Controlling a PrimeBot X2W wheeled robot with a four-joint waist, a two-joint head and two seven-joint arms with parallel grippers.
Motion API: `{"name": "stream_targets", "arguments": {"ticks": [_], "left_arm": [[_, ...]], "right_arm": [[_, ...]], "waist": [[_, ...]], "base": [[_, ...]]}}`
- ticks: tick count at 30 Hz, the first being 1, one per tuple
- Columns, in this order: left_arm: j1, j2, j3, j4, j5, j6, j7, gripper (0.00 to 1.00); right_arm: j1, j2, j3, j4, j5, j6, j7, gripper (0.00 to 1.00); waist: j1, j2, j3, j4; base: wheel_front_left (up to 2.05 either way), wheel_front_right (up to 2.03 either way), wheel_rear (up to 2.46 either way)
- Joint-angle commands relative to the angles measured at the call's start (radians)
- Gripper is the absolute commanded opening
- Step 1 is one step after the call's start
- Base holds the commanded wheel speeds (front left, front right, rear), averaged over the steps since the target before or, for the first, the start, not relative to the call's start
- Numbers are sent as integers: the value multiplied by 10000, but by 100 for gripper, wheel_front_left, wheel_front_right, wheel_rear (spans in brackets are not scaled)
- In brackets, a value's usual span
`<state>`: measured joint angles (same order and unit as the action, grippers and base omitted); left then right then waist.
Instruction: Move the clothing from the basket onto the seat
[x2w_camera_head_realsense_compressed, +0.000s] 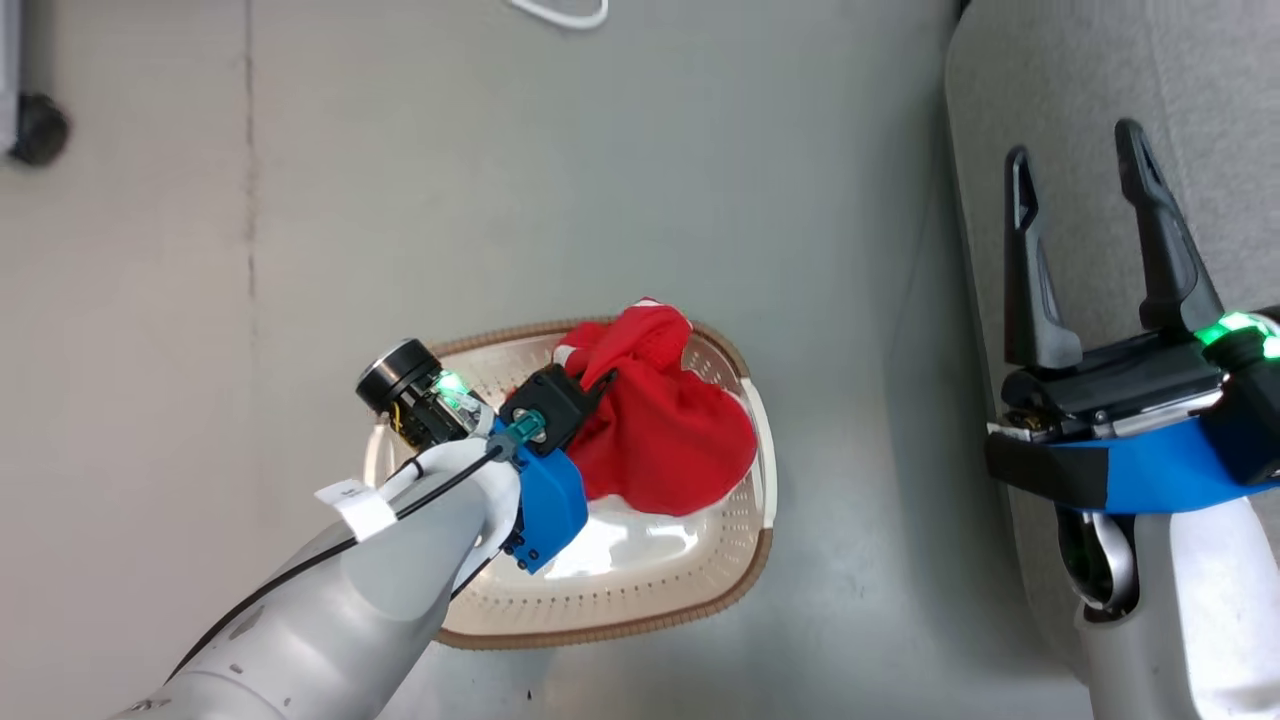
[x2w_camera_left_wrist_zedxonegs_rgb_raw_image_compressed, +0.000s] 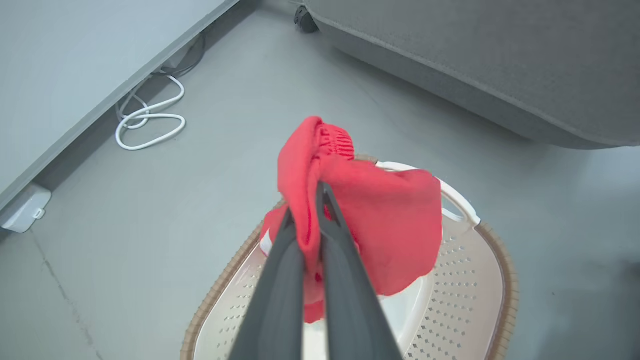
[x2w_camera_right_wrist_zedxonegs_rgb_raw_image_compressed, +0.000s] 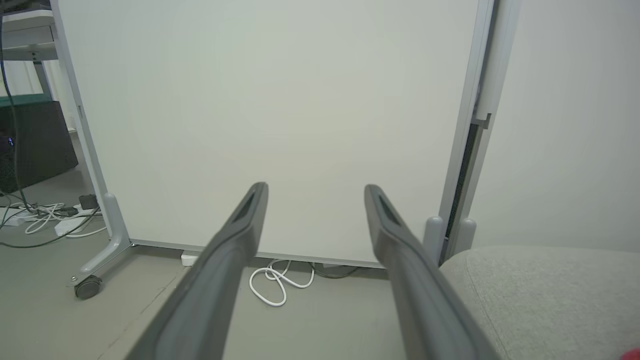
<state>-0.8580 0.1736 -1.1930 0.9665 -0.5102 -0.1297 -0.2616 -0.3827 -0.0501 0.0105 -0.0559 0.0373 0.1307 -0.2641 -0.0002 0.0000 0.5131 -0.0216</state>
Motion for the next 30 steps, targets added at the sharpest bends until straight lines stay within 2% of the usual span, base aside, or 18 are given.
{"name": "stream_targets", "arguments": {"ticks": [1, 13, 22, 30], "left_arm": [[104, 40, 99, -79, 51, 7, -43, 0], [971, 651, 2197, -2344, 922, 400, -46, 0], [1404, 727, 3921, -3836, 1357, 545, -45, 0], [1555, 704, 4828, -5029, 1870, 481, -46, 0]], "right_arm": [[131, -4, -25, 22, 22, 1, -4, 100], [865, -4, -163, 469, 299, 3, -4, 100], [1312, -2, -227, 677, 433, 3, -4, 100], [1650, -4, -195, 761, 590, 2, -4, 100]], "waist": [[2, 0, -483, 153], [2, 0, -2143, 406], [2, 0, -2991, 502], [2, 0, -3525, 597]], "base": [[0, 0, 0], [0, 0, 0], [0, 0, 0], [0, 0, 0]]}}
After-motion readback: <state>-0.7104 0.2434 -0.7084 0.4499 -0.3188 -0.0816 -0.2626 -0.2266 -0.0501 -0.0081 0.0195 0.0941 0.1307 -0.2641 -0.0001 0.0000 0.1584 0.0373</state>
